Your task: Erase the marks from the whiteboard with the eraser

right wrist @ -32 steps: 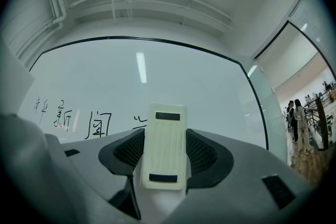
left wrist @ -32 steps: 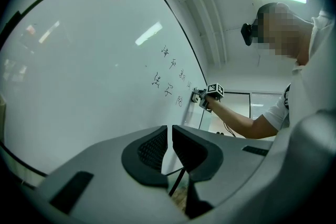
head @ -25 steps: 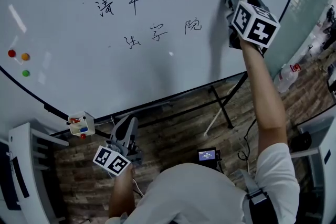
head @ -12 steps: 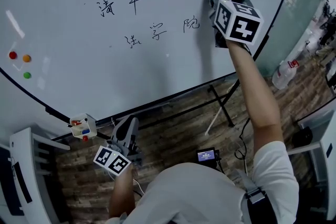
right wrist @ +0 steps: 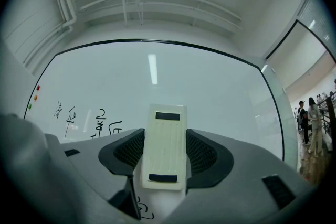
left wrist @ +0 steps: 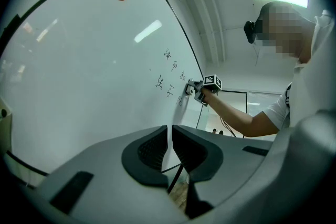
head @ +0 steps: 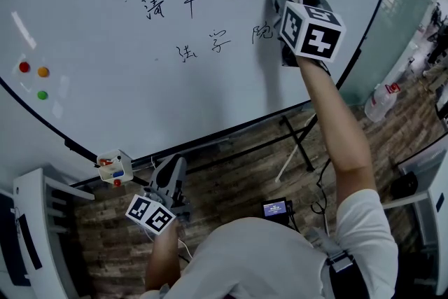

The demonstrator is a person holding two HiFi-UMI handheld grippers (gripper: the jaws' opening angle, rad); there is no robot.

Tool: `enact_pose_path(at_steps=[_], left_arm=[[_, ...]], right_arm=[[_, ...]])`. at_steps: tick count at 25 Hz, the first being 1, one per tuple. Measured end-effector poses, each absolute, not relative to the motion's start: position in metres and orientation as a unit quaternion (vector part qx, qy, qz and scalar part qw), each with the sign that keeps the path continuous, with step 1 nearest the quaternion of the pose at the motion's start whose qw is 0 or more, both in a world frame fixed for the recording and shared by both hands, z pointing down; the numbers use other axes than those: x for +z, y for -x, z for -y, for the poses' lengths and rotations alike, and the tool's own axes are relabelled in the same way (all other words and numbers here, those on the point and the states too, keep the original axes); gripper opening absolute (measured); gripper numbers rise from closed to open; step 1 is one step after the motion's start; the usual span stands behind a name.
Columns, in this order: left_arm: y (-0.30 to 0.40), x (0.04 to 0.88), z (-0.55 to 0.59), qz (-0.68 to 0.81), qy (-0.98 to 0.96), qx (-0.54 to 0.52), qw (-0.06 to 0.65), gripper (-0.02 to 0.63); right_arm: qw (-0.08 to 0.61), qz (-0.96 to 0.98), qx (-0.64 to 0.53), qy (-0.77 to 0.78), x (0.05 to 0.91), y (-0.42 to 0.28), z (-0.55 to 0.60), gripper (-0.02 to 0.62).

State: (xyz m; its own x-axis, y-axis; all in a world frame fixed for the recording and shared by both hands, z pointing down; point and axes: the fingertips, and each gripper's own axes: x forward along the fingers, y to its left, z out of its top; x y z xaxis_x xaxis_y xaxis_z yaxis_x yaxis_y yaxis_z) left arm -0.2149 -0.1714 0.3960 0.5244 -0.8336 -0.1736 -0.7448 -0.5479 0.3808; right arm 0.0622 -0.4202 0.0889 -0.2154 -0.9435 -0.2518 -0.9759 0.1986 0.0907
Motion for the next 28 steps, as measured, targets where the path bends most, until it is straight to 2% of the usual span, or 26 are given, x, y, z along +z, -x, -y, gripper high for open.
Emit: enact_pose_path(at_steps=[28], left_arm=[[0.236,0.406,0.167,0.458,-0.859,-0.179,0.142,0.018]], right_arm=[[0.075,-0.778,0.115,0.613,0.094,0.007,0.402,0.259]])
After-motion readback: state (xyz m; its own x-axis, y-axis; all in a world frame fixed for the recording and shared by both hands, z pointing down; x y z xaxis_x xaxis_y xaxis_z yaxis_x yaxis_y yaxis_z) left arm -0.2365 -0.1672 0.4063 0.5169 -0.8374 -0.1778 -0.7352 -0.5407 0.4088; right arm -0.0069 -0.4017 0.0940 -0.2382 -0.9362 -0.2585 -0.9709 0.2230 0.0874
